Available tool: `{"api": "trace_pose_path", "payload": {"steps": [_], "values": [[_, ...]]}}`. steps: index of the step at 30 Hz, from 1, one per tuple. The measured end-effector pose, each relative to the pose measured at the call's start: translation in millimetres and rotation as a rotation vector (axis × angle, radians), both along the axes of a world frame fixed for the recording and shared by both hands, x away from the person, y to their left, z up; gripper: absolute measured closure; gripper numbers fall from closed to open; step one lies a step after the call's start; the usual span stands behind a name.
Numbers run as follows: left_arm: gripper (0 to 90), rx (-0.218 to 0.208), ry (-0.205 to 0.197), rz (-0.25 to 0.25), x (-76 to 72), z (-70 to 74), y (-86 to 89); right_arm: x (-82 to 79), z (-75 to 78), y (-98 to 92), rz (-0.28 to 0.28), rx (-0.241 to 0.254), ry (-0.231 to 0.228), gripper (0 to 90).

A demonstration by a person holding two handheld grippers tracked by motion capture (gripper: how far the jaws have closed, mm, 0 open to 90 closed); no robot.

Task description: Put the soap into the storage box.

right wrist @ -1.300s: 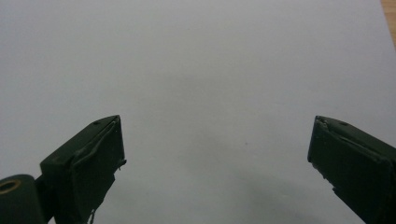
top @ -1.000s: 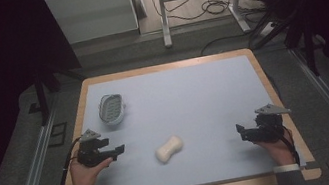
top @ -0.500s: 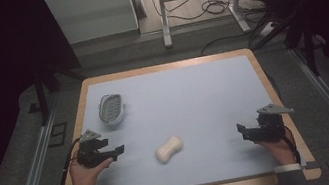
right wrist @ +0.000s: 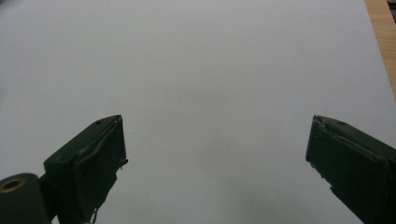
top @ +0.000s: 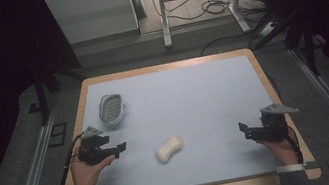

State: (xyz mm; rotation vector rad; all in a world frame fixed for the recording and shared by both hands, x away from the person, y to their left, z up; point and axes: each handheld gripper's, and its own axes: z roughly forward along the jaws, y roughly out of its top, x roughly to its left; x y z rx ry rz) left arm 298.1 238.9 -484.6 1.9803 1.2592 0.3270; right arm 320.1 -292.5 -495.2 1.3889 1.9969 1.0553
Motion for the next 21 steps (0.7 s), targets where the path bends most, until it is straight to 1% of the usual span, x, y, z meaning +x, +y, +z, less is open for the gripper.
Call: {"api": "trace_pose_path", "payload": {"steps": [5, 9, 13, 18, 21], "values": [[23.5, 0.012, -0.004, -0.01, 0.7, 5.3, -4.6, 0.1, -1.2, -1.0, 0.0, -0.014, 0.0, 4.6], [23.0, 0.02, -0.011, -0.024, 1.5, 13.2, -9.7, -0.2, -1.5, -1.3, 0.0, -0.015, 0.001, 5.1], [22.5, 0.002, -0.008, -0.036, 1.6, 18.4, -15.5, -0.6, -1.4, -1.9, -0.008, -0.019, -0.008, 5.2], [22.3, 0.01, -0.005, -0.053, 3.2, 21.5, -23.8, -1.0, -1.2, -3.0, -0.006, -0.02, -0.01, 5.6], [22.7, 0.028, -0.01, -0.078, 5.1, 24.4, -29.2, -1.0, -1.4, -3.2, -0.005, -0.022, -0.007, 6.0]]}}
